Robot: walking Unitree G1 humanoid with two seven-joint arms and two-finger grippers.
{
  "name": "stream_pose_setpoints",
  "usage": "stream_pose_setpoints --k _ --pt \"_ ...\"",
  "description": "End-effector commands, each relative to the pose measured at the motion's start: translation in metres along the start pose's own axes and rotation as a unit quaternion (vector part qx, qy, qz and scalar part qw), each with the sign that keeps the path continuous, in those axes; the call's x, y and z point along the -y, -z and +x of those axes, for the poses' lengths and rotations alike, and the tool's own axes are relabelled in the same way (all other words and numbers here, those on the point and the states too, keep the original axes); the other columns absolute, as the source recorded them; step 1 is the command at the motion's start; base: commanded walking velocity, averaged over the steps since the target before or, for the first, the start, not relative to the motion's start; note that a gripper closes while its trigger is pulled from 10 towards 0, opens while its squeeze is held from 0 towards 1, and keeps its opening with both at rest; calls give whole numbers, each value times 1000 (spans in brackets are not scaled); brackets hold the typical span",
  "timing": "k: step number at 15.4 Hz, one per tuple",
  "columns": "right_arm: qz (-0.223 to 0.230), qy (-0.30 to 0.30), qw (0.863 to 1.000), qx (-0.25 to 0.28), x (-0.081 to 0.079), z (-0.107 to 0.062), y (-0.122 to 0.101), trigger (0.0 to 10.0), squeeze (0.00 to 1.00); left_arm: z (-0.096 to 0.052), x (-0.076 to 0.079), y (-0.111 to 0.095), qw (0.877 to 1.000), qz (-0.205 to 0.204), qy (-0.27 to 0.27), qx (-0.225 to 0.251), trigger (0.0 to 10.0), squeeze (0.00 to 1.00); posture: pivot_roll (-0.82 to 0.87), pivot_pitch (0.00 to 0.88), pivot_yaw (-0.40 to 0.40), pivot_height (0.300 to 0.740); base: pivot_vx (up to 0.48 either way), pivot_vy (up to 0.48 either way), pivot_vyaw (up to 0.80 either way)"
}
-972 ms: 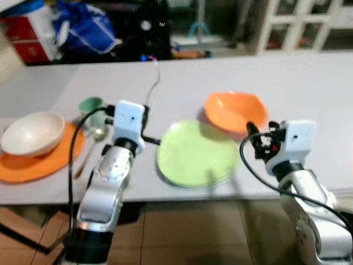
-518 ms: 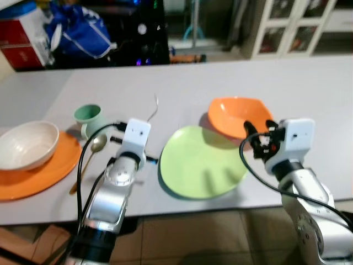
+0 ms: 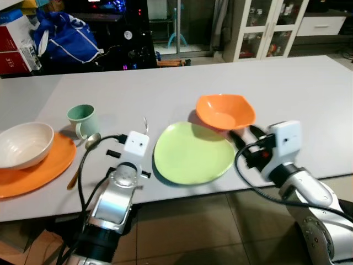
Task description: Setting the table
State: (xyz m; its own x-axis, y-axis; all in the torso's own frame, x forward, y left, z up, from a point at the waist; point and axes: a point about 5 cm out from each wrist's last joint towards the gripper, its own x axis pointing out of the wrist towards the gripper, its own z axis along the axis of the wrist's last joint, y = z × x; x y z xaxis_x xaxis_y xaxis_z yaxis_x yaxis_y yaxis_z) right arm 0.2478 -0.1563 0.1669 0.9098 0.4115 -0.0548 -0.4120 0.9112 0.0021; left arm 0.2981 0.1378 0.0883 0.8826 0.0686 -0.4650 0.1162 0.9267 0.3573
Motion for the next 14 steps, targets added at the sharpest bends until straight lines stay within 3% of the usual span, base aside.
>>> stream_pose_setpoints --k 1,2,4,7,8,12,14 --pt "0 -22 1000 1 -5 0 -3 10000 0 1 -1 -2 1000 11 -5 -5 10000 0 -94 0 36 740 0 0 0" --pt "-5 -65 998 -8 -11 -2 -4 10000 0 3 0 -2 1000 16 -10 -18 10000 0 -98 0 40 740 0 0 0" --pt "-8 -92 996 -18 -14 -4 -2 10000 0 3 -1 -2 999 22 -18 -26 10000 0 -98 0 40 740 0 0 0" --pt "-5 -99 995 -16 -14 -6 -3 10000 0 1 -21 -13 995 -10 -98 7 10000 0 -95 0 38 740 0 0 0" --pt "-1 -98 995 -12 -14 -6 -4 10000 0 0 -29 -23 991 -21 -120 52 10000 0 -88 0 35 740 0 0 0" --pt "2 -100 995 -13 -14 -5 -2 10000 0 5 -24 -23 992 -15 -109 60 10000 0 -89 0 36 740 0 0 0" --pt "-1 -105 994 -7 -14 -3 -5 10000 0 16 -19 -31 993 -22 -88 80 10000 0 -91 0 34 740 0 0 0"
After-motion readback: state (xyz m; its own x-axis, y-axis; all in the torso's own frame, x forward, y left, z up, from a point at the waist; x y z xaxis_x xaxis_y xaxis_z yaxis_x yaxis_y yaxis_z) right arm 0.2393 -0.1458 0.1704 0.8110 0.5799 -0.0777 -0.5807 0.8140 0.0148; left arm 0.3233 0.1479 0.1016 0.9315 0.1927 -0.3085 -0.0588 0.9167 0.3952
